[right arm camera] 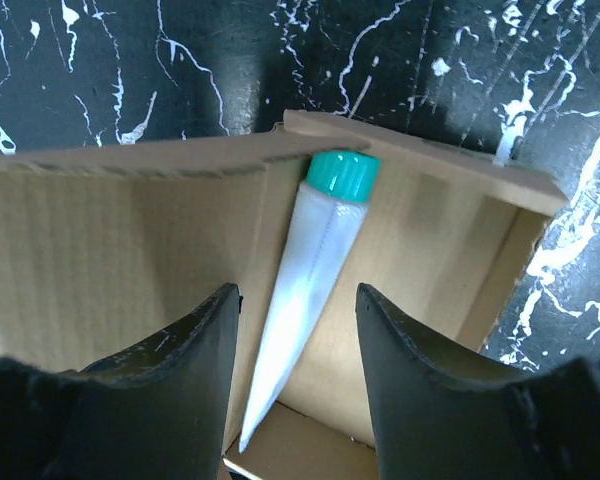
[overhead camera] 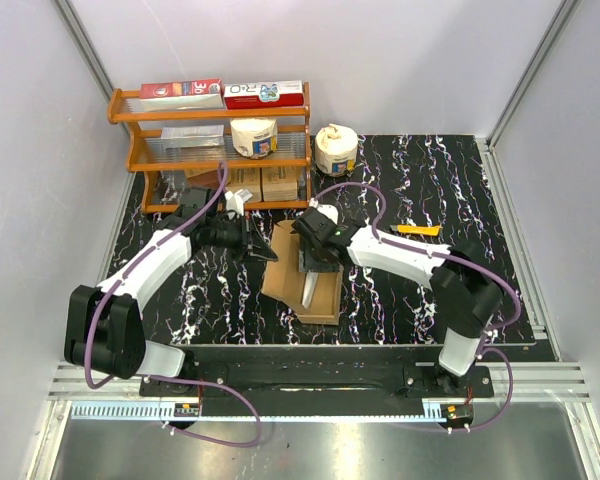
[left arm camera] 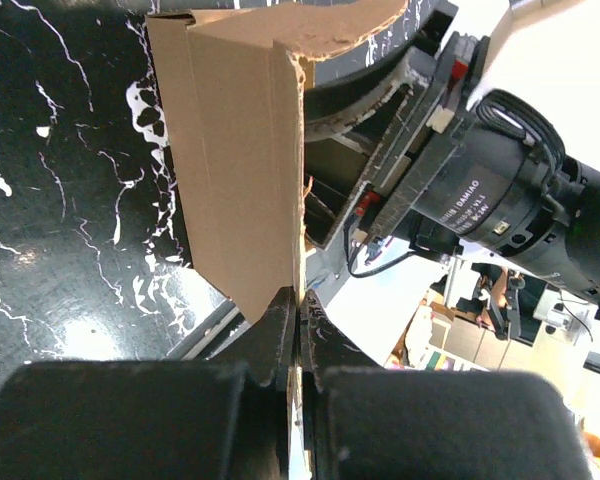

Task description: Unpack the express box

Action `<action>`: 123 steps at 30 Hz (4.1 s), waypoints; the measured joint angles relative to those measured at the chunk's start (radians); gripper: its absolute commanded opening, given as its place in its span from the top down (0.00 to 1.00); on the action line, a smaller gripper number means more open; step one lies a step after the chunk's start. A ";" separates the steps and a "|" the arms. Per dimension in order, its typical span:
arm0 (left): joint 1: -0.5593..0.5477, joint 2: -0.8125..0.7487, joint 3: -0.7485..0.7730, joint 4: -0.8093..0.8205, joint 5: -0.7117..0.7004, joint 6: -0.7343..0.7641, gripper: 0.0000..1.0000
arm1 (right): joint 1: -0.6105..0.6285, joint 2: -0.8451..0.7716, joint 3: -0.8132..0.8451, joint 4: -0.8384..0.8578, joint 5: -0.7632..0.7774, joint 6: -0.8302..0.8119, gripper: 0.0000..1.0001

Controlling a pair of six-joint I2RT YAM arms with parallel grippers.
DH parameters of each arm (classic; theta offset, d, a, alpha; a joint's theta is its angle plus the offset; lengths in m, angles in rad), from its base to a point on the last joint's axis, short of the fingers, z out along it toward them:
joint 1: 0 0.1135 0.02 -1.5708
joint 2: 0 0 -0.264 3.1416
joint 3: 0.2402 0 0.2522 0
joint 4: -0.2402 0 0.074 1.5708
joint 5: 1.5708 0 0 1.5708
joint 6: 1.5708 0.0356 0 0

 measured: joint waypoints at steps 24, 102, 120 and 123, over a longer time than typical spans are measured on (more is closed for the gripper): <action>0.021 -0.024 -0.029 0.029 0.028 -0.017 1.00 | 0.000 0.130 0.095 -0.058 0.000 0.010 0.49; 0.049 -0.005 0.229 -0.260 -0.264 0.127 0.18 | -0.295 -0.237 -0.297 0.032 0.098 -0.153 0.20; 0.049 -0.379 0.182 -0.207 -0.590 0.039 0.01 | -0.298 -0.748 -0.243 -0.123 0.307 -0.119 0.09; 0.049 -0.499 0.139 -0.227 -0.728 0.002 0.01 | -0.298 -0.843 -0.197 -0.193 0.382 -0.102 0.05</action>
